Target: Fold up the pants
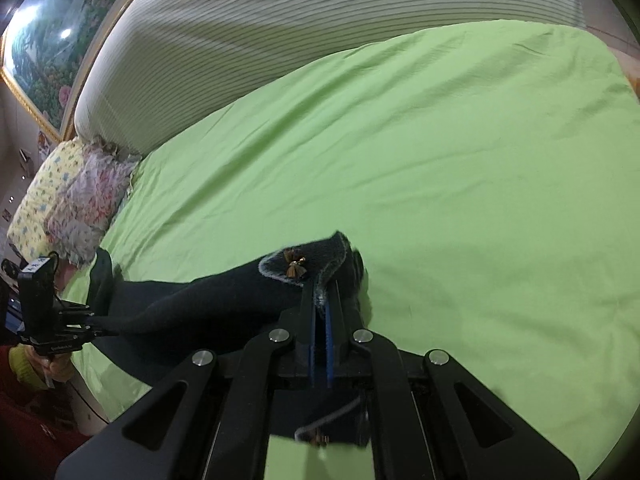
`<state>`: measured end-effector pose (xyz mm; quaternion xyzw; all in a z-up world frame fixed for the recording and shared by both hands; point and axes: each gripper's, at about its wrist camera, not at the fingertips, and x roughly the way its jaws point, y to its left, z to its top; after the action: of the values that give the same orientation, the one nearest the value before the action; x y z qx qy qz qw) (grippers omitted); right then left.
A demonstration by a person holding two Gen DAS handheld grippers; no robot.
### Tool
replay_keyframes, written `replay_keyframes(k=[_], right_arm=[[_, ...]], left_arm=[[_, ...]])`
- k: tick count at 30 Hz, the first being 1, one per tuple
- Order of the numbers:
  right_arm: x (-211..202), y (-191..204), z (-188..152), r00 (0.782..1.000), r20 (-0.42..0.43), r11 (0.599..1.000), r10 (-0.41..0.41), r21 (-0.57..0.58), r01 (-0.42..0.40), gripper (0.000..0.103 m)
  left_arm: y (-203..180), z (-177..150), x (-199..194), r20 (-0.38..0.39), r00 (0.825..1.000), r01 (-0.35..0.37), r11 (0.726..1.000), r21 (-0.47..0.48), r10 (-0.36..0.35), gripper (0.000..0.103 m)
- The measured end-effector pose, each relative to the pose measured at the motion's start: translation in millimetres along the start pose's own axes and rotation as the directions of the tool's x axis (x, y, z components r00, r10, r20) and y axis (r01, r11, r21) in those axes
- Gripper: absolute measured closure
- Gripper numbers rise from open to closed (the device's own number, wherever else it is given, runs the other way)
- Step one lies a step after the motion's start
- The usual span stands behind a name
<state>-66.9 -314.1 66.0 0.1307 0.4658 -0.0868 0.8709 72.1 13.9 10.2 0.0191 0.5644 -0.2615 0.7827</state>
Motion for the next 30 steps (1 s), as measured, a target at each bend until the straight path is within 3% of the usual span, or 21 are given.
replay_keyframes(k=[9,12,15,16,17,19,24,25,27,30], right_arm=[[7.7,-10.2,-33.4,0.994,-0.068,0.997,-0.08,0.01,0.081,0.099],[9.8,-9.4,-38.7,0.985,-0.072,0.987,-0.159,0.011,0.16,0.096],[4.7,-12.7,-41.0,0.978,-0.071,0.978,-0.197,0.057,0.201,0.091],[1.6,-13.1,-41.6,0.973,-0.071,0.972,-0.22,0.068,0.224,0.091],[-2.5,-12.9,-42.1,0.968,-0.07,0.966,-0.242,0.082,0.247,0.09],[-10.5,-9.6,-42.7,0.967,-0.059,0.96,-0.249,0.113,0.254,0.089],[-29.0,14.7,-41.7,0.966,0.004,0.959,-0.259,0.121,0.256,0.083],[-31.1,23.3,-42.4,0.968,0.023,0.962,-0.25,0.119,0.245,0.08],[-34.2,42.4,-39.8,0.972,0.066,0.97,-0.226,0.104,0.219,0.059],[-35.4,69.7,-41.0,0.977,0.108,0.981,-0.184,0.084,0.175,0.056]], left_arm=[[-19.5,-27.4,21.3,-0.013,0.999,-0.034,0.999,0.015,0.034,0.096],[-25.0,-37.6,29.4,-0.013,0.998,-0.059,0.998,0.015,0.06,0.094],[-24.9,-43.5,32.0,-0.025,0.996,-0.086,0.996,-0.008,0.086,0.083],[-24.9,-43.5,32.5,-0.036,0.996,-0.084,0.996,-0.017,0.083,0.073],[-24.1,-45.6,32.3,-0.05,0.996,-0.071,0.997,-0.033,0.069,0.065],[-20.8,-48.7,28.8,-0.043,0.997,-0.062,0.996,-0.06,0.06,0.059],[-3.0,-48.4,4.9,0.005,0.998,-0.064,0.985,-0.16,0.065,0.051],[2.6,-47.8,-0.5,0.017,0.998,-0.062,0.98,-0.192,0.067,0.05],[17.0,-46.3,-12.0,0.036,0.996,-0.071,0.961,-0.266,0.084,0.047],[46.6,-45.6,-30.5,0.053,0.992,-0.085,0.919,-0.386,0.114,0.045]])
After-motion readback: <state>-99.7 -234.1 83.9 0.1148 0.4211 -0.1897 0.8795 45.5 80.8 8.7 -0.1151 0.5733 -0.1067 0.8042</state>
